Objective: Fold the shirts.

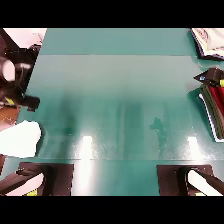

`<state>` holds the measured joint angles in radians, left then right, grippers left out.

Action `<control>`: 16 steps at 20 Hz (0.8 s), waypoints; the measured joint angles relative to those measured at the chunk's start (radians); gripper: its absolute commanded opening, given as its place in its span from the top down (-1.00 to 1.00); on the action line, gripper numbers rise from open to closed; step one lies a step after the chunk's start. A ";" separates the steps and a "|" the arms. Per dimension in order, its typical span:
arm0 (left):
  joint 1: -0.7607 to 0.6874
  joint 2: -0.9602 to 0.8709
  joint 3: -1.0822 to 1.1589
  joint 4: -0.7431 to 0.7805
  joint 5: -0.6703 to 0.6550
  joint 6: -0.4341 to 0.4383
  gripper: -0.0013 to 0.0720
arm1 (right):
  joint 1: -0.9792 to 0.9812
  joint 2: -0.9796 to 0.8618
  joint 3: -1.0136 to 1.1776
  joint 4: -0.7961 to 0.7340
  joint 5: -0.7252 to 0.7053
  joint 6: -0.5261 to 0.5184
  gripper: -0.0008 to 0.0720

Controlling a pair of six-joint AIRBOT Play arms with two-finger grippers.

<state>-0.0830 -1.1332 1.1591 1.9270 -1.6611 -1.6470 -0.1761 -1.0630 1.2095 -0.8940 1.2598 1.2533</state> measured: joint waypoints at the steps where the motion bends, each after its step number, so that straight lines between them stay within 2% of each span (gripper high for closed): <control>1: 0.015 0.001 -0.053 0.012 0.003 -0.008 -0.92 | 0.000 0.000 0.000 0.000 0.001 -0.004 0.93; 6: 0.094 0.003 -0.278 0.048 0.064 -0.042 -0.91 | 0.000 0.000 0.000 0.000 0.008 -0.014 0.93; 7: 0.105 0.003 -0.307 0.050 0.080 -0.046 -0.81 | 0.000 0.000 0.000 0.000 0.008 -0.014 0.93; 8: 0.113 0.003 -0.332 0.051 0.093 -0.049 -0.38 | 0.000 0.000 0.000 0.000 0.008 -0.015 0.93; 9: 0.120 0.003 -0.348 0.052 0.106 -0.050 0.18 | 0.000 0.000 0.000 0.000 0.008 -0.015 0.93; 10: 0.124 0.003 -0.361 0.055 0.118 -0.050 0.64 | 0.000 0.000 0.000 0.000 0.008 -0.016 0.93; 11: 0.127 0.003 -0.370 0.056 0.130 -0.051 0.89 | 0.000 0.000 0.000 0.001 0.008 -0.016 0.93; 16: 0.127 0.016 -0.329 0.054 0.157 -0.026 0.89 | 0.000 0.000 0.000 0.003 -0.007 -0.017 0.93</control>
<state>0.0441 -1.1168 0.8299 1.9808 -1.5043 -1.6726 -0.1761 -1.0630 1.2095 -0.8909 1.2526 1.2366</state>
